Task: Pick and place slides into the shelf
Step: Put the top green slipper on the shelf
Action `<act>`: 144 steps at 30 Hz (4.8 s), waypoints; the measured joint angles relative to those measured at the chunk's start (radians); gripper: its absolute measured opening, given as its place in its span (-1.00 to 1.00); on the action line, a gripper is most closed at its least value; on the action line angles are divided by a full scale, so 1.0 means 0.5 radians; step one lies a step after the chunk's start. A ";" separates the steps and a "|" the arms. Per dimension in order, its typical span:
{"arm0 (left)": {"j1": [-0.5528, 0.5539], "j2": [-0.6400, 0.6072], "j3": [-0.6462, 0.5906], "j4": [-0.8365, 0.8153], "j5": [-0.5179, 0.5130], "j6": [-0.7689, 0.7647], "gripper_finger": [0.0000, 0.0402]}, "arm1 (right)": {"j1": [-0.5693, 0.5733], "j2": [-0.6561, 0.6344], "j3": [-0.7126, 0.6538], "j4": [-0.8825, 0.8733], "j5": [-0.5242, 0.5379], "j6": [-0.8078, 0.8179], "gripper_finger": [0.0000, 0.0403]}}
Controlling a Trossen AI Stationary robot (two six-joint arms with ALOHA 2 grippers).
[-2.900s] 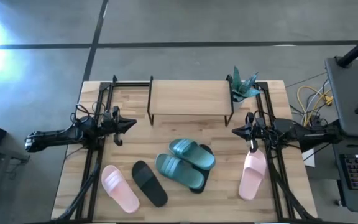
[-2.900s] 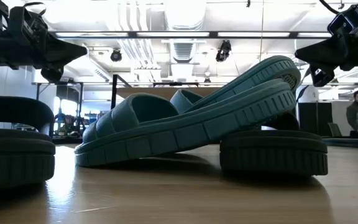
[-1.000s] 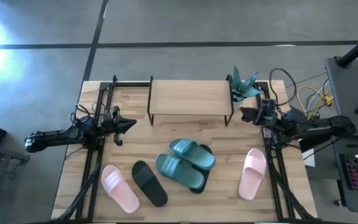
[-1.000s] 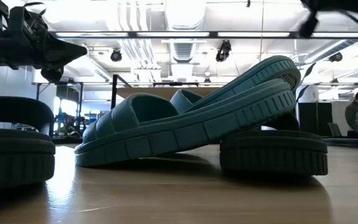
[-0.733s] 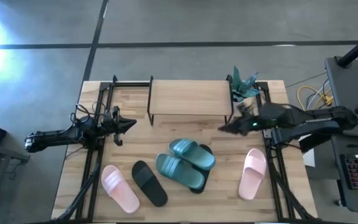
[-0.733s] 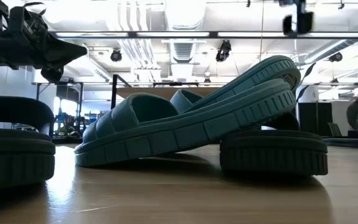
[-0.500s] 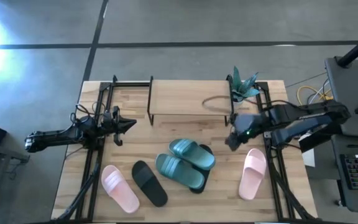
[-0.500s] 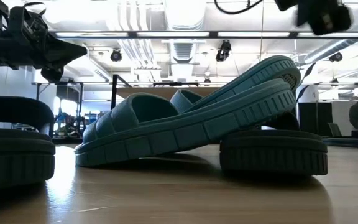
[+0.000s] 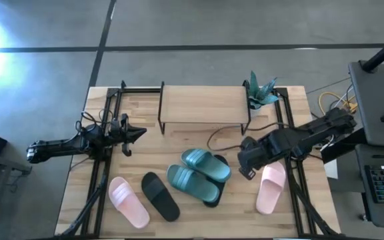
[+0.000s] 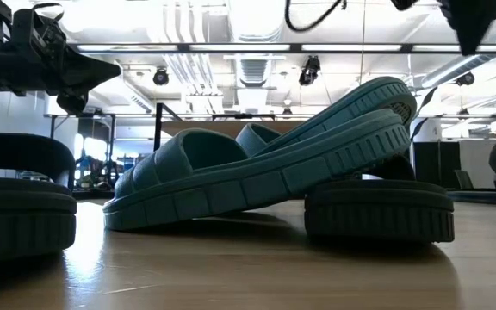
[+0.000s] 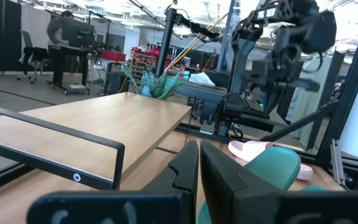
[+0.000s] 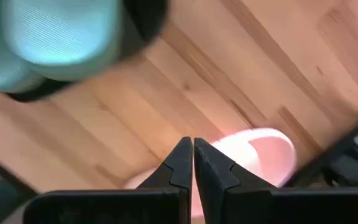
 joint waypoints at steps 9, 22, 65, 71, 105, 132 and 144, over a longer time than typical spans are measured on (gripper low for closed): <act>-0.002 -0.001 0.000 0.001 0.000 0.000 -0.98 | 0.004 0.134 0.054 0.453 -0.135 -0.111 -0.96; -0.001 0.000 0.000 0.000 0.000 0.000 -0.98 | -0.307 0.220 0.053 1.477 0.120 -0.013 -0.86; -0.001 0.004 0.000 0.002 0.000 0.000 -0.98 | -0.326 0.840 0.057 1.667 0.910 1.090 -0.92; -0.001 0.003 0.000 -0.001 0.000 0.000 -0.98 | -0.178 0.727 0.245 1.309 1.356 1.195 -0.93; 0.000 0.013 0.000 0.001 0.000 0.000 -0.98 | -1.049 0.581 0.354 1.125 1.676 2.383 -0.93; -0.001 0.025 0.000 0.000 0.000 0.000 -0.98 | -1.272 0.660 0.332 1.201 1.316 1.547 -0.52; 0.000 0.025 0.000 0.001 0.000 0.000 -0.98 | -1.263 0.636 0.330 1.228 1.541 1.424 -0.37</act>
